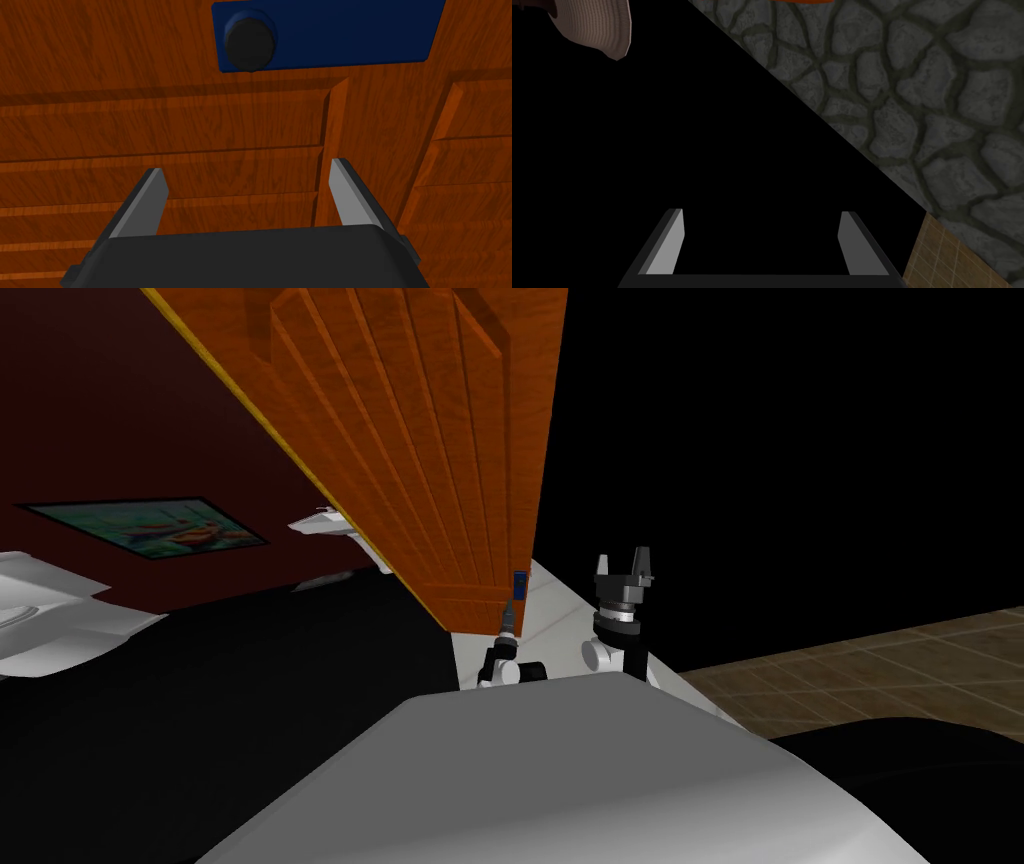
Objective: Push the door open
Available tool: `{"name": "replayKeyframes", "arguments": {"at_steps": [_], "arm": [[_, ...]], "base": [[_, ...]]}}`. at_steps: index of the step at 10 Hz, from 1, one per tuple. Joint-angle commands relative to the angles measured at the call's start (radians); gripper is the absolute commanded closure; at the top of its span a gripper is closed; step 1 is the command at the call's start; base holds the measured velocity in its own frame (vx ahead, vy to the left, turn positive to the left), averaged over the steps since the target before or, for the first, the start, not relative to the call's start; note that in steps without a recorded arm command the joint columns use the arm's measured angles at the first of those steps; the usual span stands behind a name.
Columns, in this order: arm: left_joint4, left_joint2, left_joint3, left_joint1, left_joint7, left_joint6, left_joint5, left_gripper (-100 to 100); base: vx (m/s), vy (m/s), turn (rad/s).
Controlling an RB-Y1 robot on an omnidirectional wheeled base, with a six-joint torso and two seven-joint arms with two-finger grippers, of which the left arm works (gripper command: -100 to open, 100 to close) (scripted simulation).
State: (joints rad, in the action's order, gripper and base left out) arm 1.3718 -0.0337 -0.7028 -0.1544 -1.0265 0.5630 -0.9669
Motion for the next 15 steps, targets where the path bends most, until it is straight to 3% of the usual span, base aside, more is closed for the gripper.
{"name": "replayKeyframes", "arguments": {"at_steps": [1,2,6,9,11,12,13,15], "arm": [[0.0,0.0,0.0,0.0,0.0,0.0,0.0,-100],[-0.002,0.019,0.003,0.003,0.0,-0.002,0.002,-100],[-0.016,0.053,0.024,0.021,0.016,-0.011,0.012,-100],[-0.026,0.036,0.038,0.035,0.027,-0.018,0.018,-100],[-0.032,0.0,0.048,0.044,0.035,-0.023,0.023,-100],[-0.034,0.012,0.044,0.043,0.035,-0.019,0.022,-100],[-0.034,0.012,0.044,0.043,0.035,-0.019,0.022,100],[-0.034,0.012,0.044,0.043,0.035,-0.019,0.022,100]], "base": [[-0.062,-0.086,0.014],[0.055,0.048,-0.009],[0.176,0.041,-0.01],[0.189,-0.112,0.0],[0.133,-0.184,-0.001],[0.051,-0.084,0.01],[-0.006,0.008,-0.001],[-0.018,0.027,-0.021]]}}
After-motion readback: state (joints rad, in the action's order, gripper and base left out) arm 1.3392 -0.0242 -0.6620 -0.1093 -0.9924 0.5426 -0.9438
